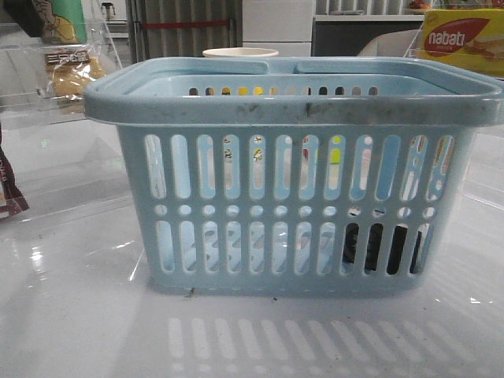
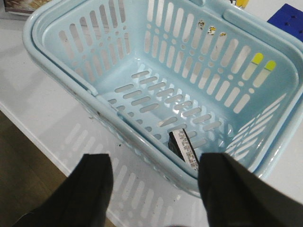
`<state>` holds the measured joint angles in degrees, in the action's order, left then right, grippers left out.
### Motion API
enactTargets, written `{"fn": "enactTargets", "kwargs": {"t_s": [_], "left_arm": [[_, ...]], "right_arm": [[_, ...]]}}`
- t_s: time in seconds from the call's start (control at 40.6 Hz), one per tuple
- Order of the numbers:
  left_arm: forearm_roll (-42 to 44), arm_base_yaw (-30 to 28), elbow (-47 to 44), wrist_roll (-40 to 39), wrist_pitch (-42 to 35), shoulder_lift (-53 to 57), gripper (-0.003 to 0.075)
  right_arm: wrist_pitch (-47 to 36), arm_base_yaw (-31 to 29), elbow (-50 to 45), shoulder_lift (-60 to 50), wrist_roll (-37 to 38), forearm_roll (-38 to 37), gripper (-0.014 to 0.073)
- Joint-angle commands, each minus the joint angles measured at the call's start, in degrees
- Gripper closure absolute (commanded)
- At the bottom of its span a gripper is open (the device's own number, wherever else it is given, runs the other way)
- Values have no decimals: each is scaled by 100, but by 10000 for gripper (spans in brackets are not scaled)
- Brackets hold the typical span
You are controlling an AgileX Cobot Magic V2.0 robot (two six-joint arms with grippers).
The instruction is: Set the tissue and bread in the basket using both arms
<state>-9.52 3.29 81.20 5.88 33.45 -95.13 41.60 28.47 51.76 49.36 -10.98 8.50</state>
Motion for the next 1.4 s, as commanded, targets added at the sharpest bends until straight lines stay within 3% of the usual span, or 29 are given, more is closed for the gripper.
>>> {"fn": "enactTargets", "kwargs": {"t_s": [0.0, 0.468, 0.887, 1.379], "left_arm": [[-389, 23, 604, 274, -254, -202, 150], [-966, -293, 1884, 798, 31, -1555, 150], [-2539, -318, 2267, 2058, -6, -2037, 174], [-2662, -533, 2267, 2047, 672, -1902, 582]], "right_arm": [[-420, 5, 158, -44, -59, 61, 87], [-420, 5, 158, -44, -59, 61, 87], [-426, 5, 158, -44, -59, 61, 87], [-426, 5, 158, -44, -59, 61, 87]]}}
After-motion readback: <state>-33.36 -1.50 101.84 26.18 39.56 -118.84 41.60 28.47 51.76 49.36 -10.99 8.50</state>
